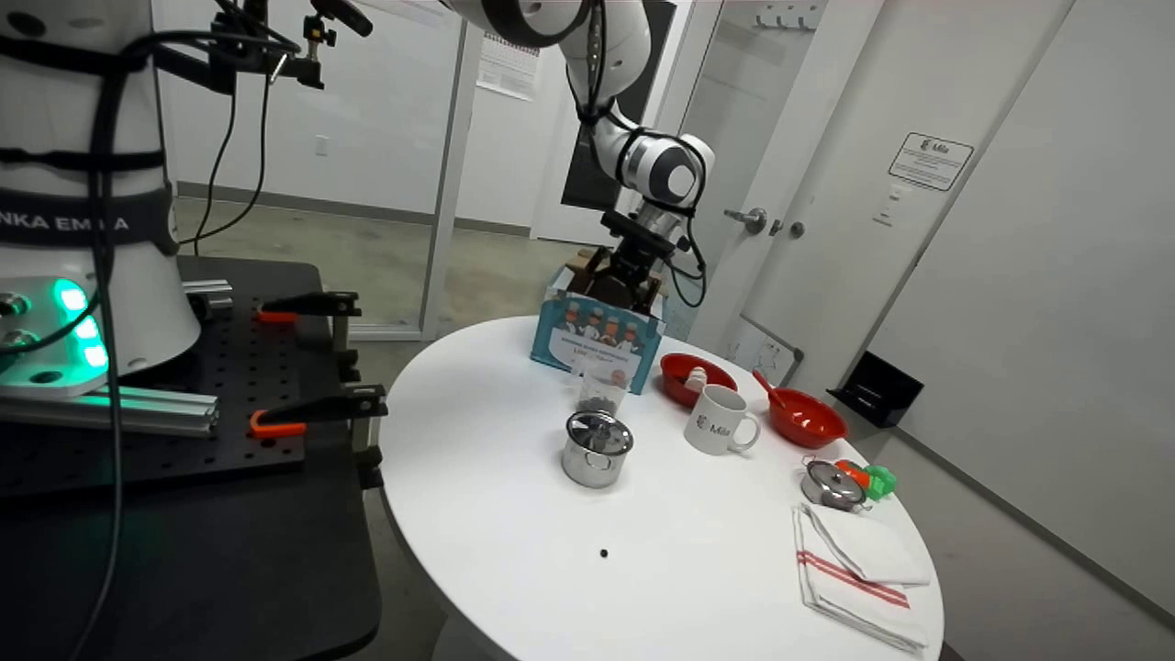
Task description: Pick up the orange cup from the box and put it on the table.
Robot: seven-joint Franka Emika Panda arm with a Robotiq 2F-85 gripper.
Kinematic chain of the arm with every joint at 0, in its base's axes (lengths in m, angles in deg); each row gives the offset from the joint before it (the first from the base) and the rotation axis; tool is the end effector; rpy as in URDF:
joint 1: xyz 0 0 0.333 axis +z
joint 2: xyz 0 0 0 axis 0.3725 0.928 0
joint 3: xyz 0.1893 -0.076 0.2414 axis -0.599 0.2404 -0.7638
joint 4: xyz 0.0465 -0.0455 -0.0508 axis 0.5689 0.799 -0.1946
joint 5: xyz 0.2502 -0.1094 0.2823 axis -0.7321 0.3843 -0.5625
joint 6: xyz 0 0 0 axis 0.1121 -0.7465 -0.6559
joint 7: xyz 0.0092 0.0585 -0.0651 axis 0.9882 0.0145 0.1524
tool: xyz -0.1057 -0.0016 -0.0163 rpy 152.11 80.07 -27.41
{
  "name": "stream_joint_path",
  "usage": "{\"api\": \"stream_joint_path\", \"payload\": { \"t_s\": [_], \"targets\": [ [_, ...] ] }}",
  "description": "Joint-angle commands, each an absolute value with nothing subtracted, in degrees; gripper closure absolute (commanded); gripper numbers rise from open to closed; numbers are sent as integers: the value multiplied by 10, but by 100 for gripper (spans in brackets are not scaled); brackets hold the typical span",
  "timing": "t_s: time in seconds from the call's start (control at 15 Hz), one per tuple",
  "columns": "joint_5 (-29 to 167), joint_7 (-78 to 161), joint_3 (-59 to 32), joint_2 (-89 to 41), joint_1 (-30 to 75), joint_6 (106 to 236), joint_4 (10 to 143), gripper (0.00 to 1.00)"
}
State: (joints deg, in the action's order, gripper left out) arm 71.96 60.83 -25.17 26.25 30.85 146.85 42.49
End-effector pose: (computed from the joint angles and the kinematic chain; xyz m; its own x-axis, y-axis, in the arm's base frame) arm 0.7226 0.1748 0.1081 0.8351 0.4999 -0.2295 0.4910 -0.8655 -0.0988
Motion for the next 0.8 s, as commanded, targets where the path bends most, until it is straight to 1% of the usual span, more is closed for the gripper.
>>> {"api": "stream_joint_path", "payload": {
  "t_s": [0.0, 0.73],
  "targets": [
    [706, 595, -246, 299, 309, 1484, 370, 0],
    [703, 653, -258, 377, 319, 1460, 279, 0]
  ]
}}
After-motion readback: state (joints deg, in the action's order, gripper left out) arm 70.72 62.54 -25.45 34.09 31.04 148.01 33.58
